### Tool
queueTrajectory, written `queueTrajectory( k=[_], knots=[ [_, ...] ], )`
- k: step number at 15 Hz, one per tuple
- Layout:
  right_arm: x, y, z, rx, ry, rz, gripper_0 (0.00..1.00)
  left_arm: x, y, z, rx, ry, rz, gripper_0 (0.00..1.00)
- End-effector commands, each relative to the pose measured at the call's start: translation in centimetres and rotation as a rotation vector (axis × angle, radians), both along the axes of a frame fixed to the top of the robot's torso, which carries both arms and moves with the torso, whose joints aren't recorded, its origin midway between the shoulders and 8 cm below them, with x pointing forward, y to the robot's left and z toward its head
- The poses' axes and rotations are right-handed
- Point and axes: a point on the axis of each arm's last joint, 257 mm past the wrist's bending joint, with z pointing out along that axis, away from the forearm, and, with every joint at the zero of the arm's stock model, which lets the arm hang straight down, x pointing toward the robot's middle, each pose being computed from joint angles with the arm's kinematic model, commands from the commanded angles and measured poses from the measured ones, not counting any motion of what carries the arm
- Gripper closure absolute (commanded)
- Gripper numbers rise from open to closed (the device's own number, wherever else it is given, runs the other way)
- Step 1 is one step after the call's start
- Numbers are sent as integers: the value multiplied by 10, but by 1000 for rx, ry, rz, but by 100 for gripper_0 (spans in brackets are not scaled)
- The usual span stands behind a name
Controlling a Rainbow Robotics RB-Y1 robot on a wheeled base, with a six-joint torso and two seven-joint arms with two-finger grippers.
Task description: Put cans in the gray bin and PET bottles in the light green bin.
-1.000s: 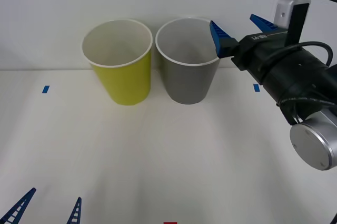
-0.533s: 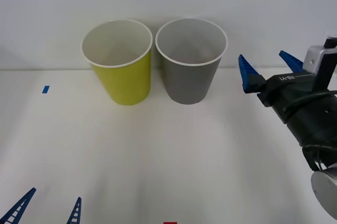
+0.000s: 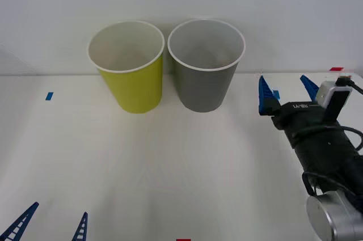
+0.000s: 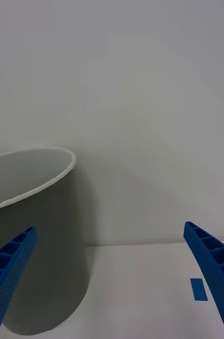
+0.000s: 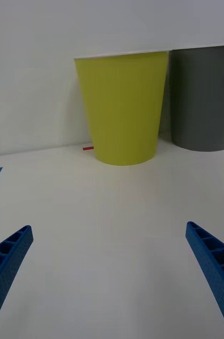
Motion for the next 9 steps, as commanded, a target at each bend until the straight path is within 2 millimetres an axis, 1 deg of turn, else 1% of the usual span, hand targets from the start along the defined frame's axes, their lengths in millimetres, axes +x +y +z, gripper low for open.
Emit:
queueTrajectory(
  k=[1, 2, 3, 6, 7, 9],
  knots=[
    [-2, 10, -39, 38, -61, 10, 5, 0, 0, 0, 0, 0, 0, 0],
    [-7, 9, -50, 36, -64, 8, 5, 0, 0, 0, 0, 0, 0, 0],
    [-17, 7, -63, 18, -53, 4, 5, 0, 0, 0, 0, 0, 0, 0],
    [-52, -5, -89, -27, -32, -7, 5, 0, 0, 0, 0, 0, 0, 0],
    [-67, -8, -96, -40, -32, -8, 5, 0, 0, 0, 0, 0, 0, 0],
    [-86, -12, -109, -55, -17, -15, 5, 0, 0, 0, 0, 0, 0, 0]
  ],
)
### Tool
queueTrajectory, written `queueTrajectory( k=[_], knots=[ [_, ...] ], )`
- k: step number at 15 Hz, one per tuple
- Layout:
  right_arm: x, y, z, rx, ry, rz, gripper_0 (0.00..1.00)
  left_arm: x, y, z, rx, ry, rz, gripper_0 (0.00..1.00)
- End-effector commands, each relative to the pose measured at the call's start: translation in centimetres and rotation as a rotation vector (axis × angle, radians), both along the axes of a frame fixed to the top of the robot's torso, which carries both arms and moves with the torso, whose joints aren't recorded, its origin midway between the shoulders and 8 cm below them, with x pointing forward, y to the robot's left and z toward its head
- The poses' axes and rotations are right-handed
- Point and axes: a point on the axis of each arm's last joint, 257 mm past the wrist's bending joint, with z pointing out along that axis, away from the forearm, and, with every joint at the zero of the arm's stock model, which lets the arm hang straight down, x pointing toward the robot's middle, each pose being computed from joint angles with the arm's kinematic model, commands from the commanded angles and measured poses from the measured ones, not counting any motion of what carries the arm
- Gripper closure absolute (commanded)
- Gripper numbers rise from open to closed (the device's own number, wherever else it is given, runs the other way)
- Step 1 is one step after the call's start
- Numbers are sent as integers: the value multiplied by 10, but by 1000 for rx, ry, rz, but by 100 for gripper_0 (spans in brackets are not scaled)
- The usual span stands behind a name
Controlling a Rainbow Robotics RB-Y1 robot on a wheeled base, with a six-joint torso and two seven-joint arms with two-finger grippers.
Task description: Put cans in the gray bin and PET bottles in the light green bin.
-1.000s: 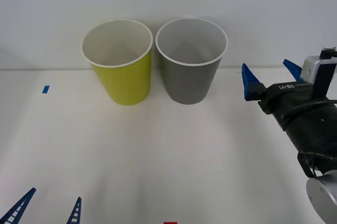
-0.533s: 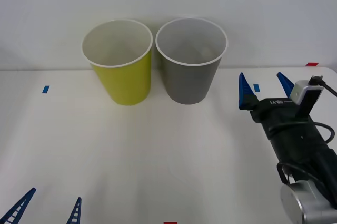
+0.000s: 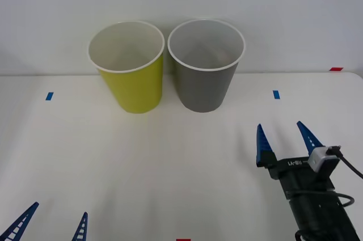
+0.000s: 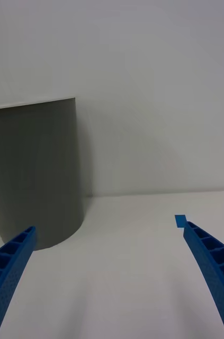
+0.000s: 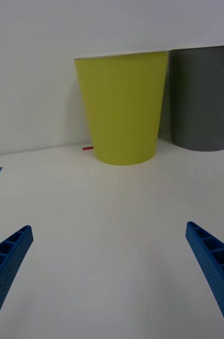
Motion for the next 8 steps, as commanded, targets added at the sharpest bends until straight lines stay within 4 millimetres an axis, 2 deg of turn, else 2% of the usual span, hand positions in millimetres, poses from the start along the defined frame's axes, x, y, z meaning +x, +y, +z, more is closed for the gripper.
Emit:
queueTrajectory(
  k=[1, 4, 8],
  knots=[
    [-33, -8, -19, -26, 23, -11, 5, 0, 0, 0, 0, 0, 0, 0],
    [-63, -18, -25, -45, 61, -31, 5, 0, 0, 0, 0, 0, 0, 0],
    [-87, -25, -32, -65, 85, -57, 5, 0, 0, 0, 0, 0, 0, 0]
  ],
)
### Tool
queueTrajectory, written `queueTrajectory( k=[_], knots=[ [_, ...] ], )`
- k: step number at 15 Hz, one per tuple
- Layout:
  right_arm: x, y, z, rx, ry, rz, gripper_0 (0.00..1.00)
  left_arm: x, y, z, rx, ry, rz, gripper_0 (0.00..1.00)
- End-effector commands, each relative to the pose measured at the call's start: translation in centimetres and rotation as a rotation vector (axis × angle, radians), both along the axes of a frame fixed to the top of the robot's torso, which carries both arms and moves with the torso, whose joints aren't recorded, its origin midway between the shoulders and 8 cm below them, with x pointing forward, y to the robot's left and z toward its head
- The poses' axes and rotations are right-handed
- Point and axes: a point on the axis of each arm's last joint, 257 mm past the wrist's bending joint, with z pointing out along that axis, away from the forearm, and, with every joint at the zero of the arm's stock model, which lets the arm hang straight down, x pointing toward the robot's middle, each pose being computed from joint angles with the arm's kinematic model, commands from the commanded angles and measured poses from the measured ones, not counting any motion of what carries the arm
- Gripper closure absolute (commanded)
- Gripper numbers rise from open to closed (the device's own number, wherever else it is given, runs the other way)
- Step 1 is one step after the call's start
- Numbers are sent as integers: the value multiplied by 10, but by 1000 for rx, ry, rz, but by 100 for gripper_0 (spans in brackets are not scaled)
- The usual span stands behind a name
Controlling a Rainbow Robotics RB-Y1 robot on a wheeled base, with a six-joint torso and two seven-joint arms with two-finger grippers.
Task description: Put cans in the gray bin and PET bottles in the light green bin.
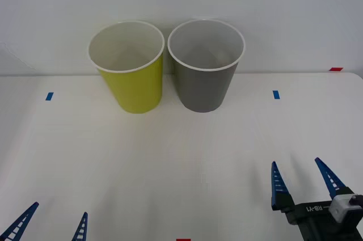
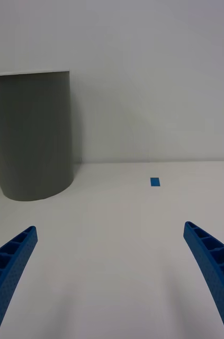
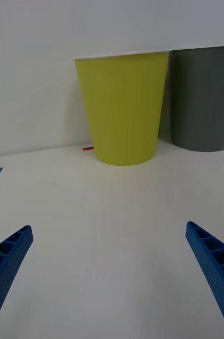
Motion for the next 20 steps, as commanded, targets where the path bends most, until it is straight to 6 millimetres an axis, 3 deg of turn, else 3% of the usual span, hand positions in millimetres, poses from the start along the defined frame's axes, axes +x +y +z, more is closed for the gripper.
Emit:
queueTrajectory(
  k=[1, 4, 8, 20],
  knots=[
    [-17, -5, -6, -12, 15, -16, 5, 0, 0, 0, 0, 0, 0, 0],
    [-34, -13, -17, -10, 50, -34, 5, 0, 0, 0, 0, 0, 0, 0],
    [-48, -15, -15, -7, 41, -35, 5, 0, 0, 0, 0, 0, 0, 0],
    [-51, -15, -15, -14, 37, -32, 5, 0, 0, 0, 0, 0, 0, 0]
  ],
)
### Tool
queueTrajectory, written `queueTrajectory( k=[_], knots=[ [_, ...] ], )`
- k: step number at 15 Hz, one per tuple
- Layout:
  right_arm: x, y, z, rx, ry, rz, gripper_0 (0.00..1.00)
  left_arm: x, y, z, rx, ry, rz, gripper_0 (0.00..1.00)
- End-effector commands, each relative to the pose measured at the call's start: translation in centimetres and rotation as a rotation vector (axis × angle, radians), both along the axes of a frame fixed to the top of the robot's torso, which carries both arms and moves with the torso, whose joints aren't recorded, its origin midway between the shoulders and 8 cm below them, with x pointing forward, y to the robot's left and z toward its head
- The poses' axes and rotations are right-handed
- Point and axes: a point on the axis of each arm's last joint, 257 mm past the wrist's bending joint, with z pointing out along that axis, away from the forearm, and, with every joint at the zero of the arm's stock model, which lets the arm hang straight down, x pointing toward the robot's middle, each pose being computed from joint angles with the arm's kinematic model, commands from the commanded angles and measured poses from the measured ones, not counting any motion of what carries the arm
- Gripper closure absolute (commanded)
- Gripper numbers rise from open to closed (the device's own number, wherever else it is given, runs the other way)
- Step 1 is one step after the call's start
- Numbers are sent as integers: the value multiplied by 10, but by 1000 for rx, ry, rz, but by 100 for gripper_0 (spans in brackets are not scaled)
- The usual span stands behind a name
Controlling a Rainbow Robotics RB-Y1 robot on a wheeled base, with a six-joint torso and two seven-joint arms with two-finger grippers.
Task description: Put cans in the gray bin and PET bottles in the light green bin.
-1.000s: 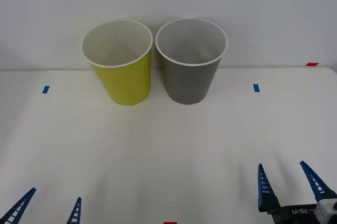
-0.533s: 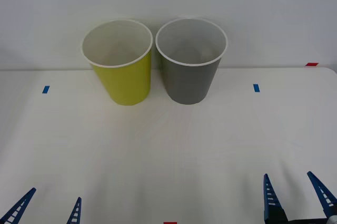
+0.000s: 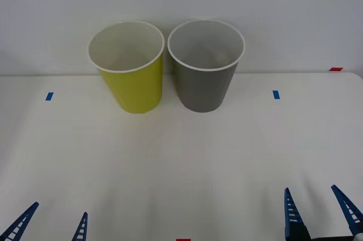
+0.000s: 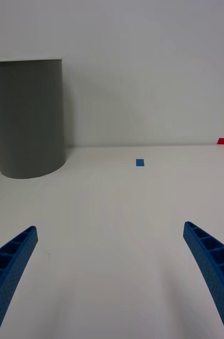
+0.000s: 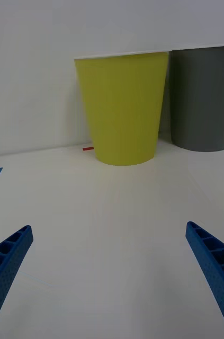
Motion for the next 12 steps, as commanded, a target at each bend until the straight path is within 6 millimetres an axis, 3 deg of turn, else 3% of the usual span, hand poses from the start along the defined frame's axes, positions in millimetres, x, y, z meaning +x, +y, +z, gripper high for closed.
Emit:
queueTrajectory(
  k=[1, 12],
  knots=[
    [0, 0, 0, 0, 0, 0, 5, 0, 0, 0, 0, 0, 0, 0],
    [0, 0, 0, 0, 0, 0, 5, 0, 0, 0, 0, 0, 0, 0]
  ],
)
